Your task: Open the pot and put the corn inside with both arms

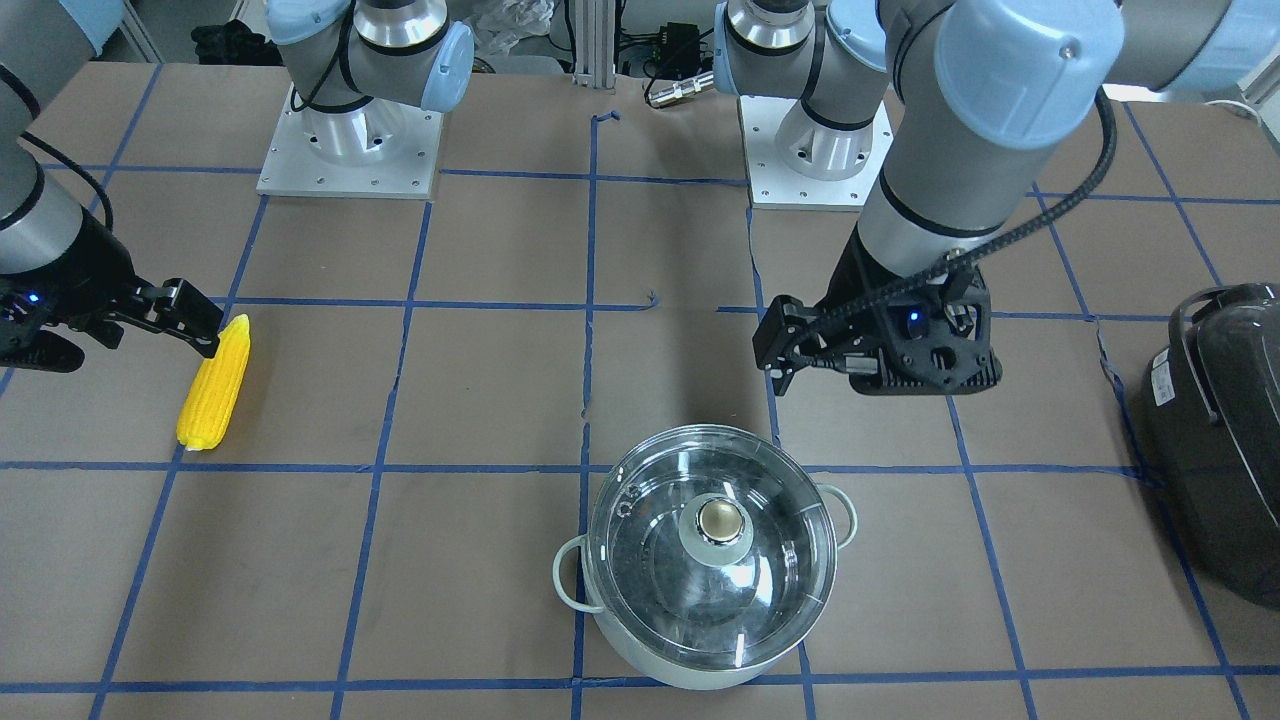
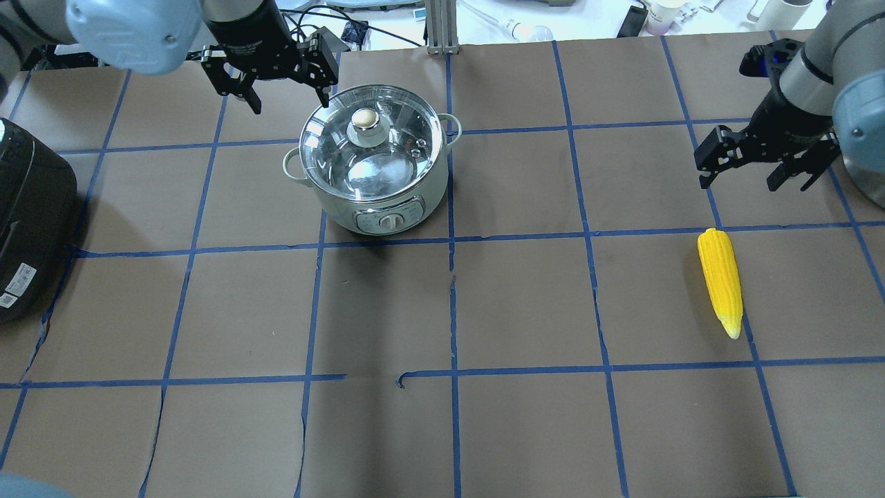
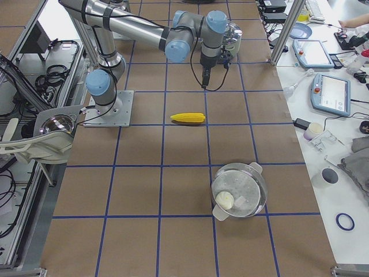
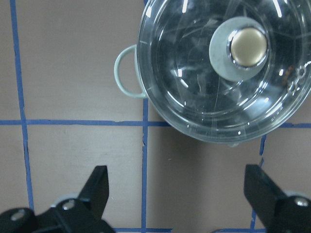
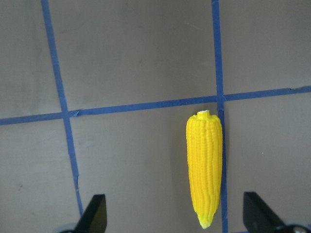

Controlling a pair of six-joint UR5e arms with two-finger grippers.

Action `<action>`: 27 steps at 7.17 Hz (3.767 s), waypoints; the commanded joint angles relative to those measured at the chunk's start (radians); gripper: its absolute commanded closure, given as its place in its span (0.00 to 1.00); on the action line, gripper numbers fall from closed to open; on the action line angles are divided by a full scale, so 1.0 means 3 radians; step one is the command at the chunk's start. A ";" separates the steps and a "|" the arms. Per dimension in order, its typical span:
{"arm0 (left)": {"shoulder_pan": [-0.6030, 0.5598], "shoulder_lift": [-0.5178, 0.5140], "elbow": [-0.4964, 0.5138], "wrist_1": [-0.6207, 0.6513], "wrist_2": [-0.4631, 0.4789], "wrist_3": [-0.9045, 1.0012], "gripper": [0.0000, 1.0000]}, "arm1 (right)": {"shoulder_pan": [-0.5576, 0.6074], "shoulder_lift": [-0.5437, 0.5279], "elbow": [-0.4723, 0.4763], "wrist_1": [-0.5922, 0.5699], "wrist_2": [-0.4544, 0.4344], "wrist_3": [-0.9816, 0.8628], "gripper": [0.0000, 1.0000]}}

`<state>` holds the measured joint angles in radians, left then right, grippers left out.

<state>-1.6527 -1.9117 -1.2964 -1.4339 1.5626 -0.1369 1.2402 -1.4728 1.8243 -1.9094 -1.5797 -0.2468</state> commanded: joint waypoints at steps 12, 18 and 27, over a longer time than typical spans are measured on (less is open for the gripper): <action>-0.0254 -0.0628 0.0185 0.0439 -0.0013 -0.0168 1.00 | -0.0314 0.0553 0.1133 -0.1341 -0.0190 -0.0149 0.00; 0.0476 -0.0296 0.0385 -0.0313 0.0017 0.0990 1.00 | -0.0396 0.0548 0.1042 -0.1357 -0.0165 -0.0149 0.37; 0.1561 -0.0188 -0.1839 0.1946 0.0022 0.2414 1.00 | 0.0678 0.0225 -0.0217 -0.0300 0.0209 -0.0114 0.82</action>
<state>-1.1976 -1.9700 -1.7746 -0.9115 1.5713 0.5823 1.3034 -1.4189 1.9103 -2.0935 -1.5159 -0.3059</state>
